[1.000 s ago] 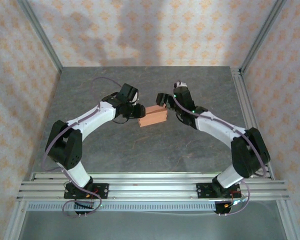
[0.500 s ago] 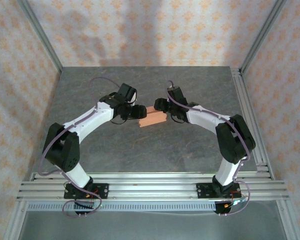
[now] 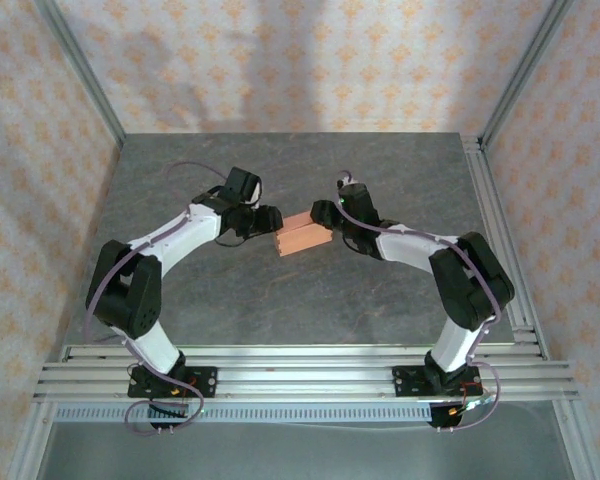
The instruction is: Fold the paper box
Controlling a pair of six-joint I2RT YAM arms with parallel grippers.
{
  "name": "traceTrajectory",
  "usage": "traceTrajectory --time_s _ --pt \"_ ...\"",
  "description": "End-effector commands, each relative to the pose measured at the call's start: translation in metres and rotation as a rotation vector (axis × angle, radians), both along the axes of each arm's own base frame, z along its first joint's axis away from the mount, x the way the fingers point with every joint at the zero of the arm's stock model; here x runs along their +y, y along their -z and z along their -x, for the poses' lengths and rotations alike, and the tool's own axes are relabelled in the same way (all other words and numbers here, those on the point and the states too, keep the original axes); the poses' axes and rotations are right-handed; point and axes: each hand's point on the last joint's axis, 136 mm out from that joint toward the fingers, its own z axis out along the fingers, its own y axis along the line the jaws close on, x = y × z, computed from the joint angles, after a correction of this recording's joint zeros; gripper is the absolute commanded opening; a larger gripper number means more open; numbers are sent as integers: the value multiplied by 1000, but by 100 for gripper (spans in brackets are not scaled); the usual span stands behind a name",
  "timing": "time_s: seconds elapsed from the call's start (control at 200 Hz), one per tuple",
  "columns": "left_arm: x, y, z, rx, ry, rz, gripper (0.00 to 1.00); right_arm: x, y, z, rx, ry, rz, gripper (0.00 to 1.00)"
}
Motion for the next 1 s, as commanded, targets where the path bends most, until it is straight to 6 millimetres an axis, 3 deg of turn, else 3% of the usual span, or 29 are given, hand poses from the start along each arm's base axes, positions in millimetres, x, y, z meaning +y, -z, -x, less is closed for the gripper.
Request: traceTrajectory --time_s 0.0,0.215,0.425,0.586,0.711,0.811,0.881,0.996 --pt "4 29 16 76 8 -23 44 -13 52 23 137 -15 92 49" --pt "11 62 40 161 13 -45 20 -11 46 23 140 -14 62 47" --pt "20 81 53 200 16 -85 24 4 33 26 91 -111 -120 47" --pt "22 89 56 223 14 -99 25 14 13 25 53 -173 -242 73" --pt "21 88 53 221 13 -99 25 20 18 34 49 -250 -143 90" --pt "22 87 53 224 12 -106 25 17 29 43 54 -295 -89 95" --pt "23 88 54 230 9 -114 25 8 37 45 67 -278 -53 92" --pt "27 90 57 232 34 -139 25 -9 39 40 93 -219 -62 75"
